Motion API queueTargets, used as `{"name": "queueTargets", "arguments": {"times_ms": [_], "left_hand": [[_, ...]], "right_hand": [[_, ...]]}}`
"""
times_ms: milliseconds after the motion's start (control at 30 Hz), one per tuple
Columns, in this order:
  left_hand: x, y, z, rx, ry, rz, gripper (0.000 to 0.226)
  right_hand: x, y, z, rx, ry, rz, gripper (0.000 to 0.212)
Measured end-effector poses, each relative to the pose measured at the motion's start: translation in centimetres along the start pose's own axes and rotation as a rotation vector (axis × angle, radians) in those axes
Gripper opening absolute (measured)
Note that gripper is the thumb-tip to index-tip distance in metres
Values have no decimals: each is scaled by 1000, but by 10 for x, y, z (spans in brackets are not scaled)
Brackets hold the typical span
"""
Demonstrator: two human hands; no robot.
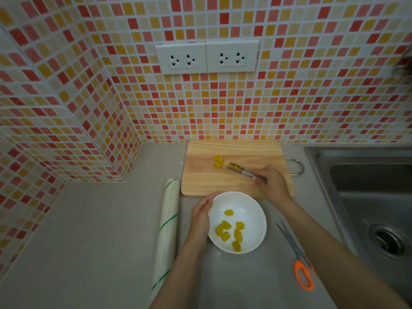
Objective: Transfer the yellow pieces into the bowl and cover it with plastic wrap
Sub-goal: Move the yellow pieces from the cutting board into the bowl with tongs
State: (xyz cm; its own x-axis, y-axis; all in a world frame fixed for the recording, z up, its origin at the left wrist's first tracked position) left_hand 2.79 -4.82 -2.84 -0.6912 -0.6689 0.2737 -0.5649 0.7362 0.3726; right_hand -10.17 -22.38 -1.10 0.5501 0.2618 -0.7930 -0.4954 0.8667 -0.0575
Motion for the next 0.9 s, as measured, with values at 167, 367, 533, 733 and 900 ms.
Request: {"name": "queueTargets", "arguments": {"times_ms": [167,367,533,733,900], "left_hand": [[-1,-2,5,5,10,-6,26],[1,3,-1,58,-11,50,29],[1,2,2,43,-5,44,29],[1,2,1,35,-8,26,29],[0,0,5,6,19,3,27]], "right_hand": [[-24,73,6,-97,-139,23,32],[-37,103,2,-115,-57,91,41],[-48,80,-1,-95,-56,3,39],[-16,10,12,-37,55,55,36],[16,-37,30,8,146,148,37]]}}
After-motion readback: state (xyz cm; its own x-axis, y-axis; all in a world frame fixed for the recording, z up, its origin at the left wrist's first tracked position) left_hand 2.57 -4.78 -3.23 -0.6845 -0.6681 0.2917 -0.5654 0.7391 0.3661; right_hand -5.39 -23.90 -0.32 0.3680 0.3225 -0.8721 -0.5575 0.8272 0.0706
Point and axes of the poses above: each hand's wrist, its own y-axis away from the middle knuckle, its own x-axis out of the palm, z = x × y, the point moved 3 cm from there along -y, towards the middle knuckle, and after that the axes turned 3 degrees about y, right-handed, at the moved point
